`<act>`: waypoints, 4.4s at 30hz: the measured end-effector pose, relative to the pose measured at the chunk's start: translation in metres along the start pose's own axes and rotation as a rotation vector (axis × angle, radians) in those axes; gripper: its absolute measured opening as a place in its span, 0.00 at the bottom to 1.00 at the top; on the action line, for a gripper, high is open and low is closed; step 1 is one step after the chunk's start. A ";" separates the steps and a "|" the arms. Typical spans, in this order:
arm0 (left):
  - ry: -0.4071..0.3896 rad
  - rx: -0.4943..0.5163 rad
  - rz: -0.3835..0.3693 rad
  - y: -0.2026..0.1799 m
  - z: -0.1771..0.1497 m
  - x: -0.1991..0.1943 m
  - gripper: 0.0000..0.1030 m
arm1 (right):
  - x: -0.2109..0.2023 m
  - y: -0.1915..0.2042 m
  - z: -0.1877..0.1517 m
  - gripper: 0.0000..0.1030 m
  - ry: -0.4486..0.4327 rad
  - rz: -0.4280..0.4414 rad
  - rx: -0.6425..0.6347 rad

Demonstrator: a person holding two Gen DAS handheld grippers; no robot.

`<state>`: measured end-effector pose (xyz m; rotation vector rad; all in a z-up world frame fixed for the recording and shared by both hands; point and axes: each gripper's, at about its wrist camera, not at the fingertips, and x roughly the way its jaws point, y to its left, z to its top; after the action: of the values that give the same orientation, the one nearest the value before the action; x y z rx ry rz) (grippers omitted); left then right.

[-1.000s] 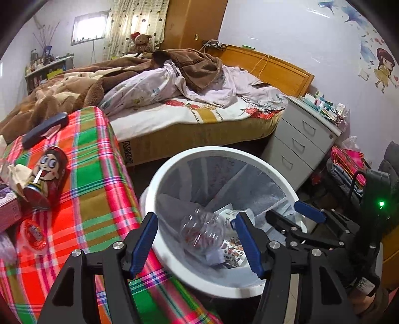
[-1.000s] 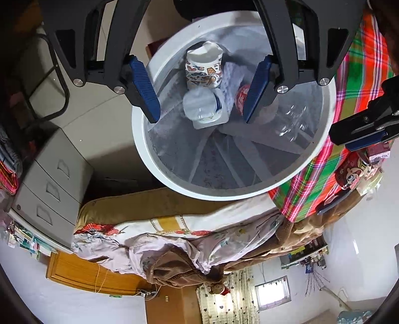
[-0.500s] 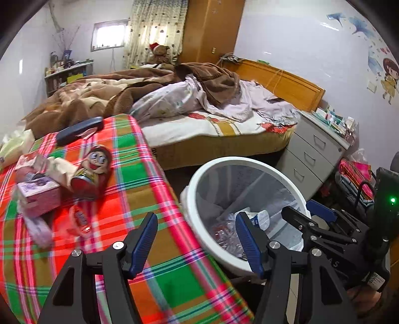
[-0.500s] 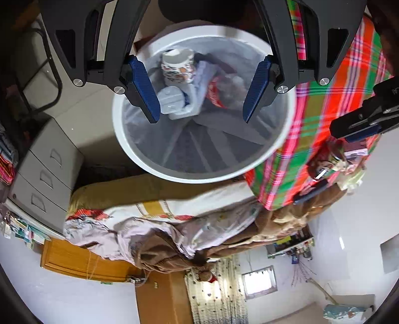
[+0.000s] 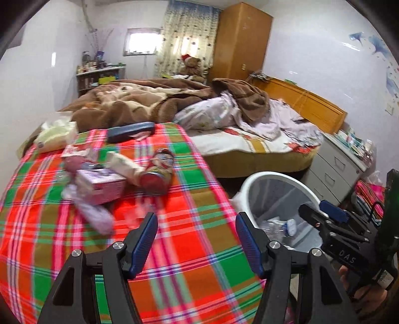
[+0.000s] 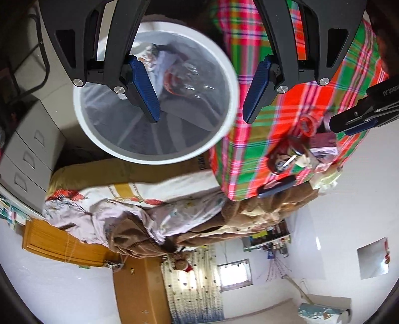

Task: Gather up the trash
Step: 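Move both open tools back over the remaining trash on the bed, then grasp the red cartoon-face can with the right tool while the left tool grasps a white foam sleeve, then carry the can and foam sleeve in both tools over the white trash bin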

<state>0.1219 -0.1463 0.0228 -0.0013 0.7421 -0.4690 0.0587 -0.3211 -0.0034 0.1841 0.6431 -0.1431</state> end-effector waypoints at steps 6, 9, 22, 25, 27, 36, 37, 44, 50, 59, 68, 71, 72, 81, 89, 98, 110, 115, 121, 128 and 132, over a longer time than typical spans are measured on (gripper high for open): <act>-0.014 -0.073 0.069 0.045 -0.003 -0.010 0.63 | 0.007 0.025 0.005 0.68 -0.004 0.043 -0.024; -0.010 -0.106 0.100 0.066 -0.004 -0.011 0.63 | 0.015 0.038 0.009 0.68 0.005 0.064 -0.038; 0.045 -0.248 0.183 0.149 -0.006 0.016 0.63 | 0.072 0.091 0.038 0.68 0.065 0.122 -0.114; 0.062 -0.273 0.165 0.158 -0.002 0.030 0.63 | 0.089 0.100 0.044 0.68 0.094 0.120 -0.109; 0.076 -0.268 0.167 0.161 -0.001 0.039 0.63 | 0.098 0.103 0.047 0.68 0.105 0.117 -0.105; 0.126 -0.281 0.135 0.166 0.004 0.074 0.63 | 0.127 0.118 0.058 0.68 0.153 0.123 -0.111; 0.129 -0.284 0.134 0.166 0.005 0.077 0.63 | 0.130 0.118 0.058 0.68 0.160 0.122 -0.108; 0.169 -0.298 0.146 0.172 0.007 0.095 0.63 | 0.149 0.126 0.062 0.68 0.204 0.117 -0.101; 0.183 -0.253 0.178 0.172 0.004 0.091 0.65 | 0.153 0.132 0.056 0.68 0.247 0.129 -0.104; 0.179 -0.277 0.211 0.196 0.000 0.066 0.65 | 0.148 0.131 0.044 0.68 0.286 0.132 -0.136; 0.156 -0.396 0.193 0.208 -0.003 0.078 0.63 | 0.147 0.132 0.040 0.54 0.286 0.156 -0.145; 0.136 -0.422 0.199 0.206 0.000 0.081 0.59 | 0.146 0.132 0.039 0.54 0.281 0.157 -0.144; 0.132 -0.429 0.180 0.205 0.000 0.082 0.56 | 0.145 0.131 0.038 0.54 0.279 0.157 -0.141; 0.118 -0.424 0.160 0.198 -0.006 0.074 0.31 | 0.133 0.126 0.033 0.54 0.250 0.164 -0.125; 0.085 -0.372 0.165 0.179 -0.011 0.050 0.31 | 0.115 0.118 0.026 0.54 0.229 0.179 -0.099; 0.060 -0.290 0.151 0.148 -0.014 0.024 0.31 | 0.090 0.106 0.019 0.54 0.191 0.198 -0.074; 0.001 -0.172 0.107 0.095 -0.005 -0.002 0.31 | 0.047 0.083 0.019 0.54 0.102 0.195 -0.049; -0.006 -0.128 0.073 0.069 -0.004 -0.005 0.31 | 0.031 0.067 0.017 0.54 0.070 0.176 -0.024; -0.017 -0.070 0.033 0.032 0.000 -0.006 0.31 | 0.013 0.040 0.015 0.54 0.032 0.141 0.011; -0.019 0.003 -0.022 -0.010 0.006 0.002 0.31 | 0.002 0.011 0.012 0.54 0.002 0.086 0.048; -0.019 0.051 -0.056 -0.035 0.010 0.009 0.31 | -0.004 -0.007 0.010 0.54 -0.008 0.049 0.071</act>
<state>0.1193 -0.1827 0.0301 0.0212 0.7131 -0.5404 0.0600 -0.3298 0.0063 0.2672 0.6259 -0.1189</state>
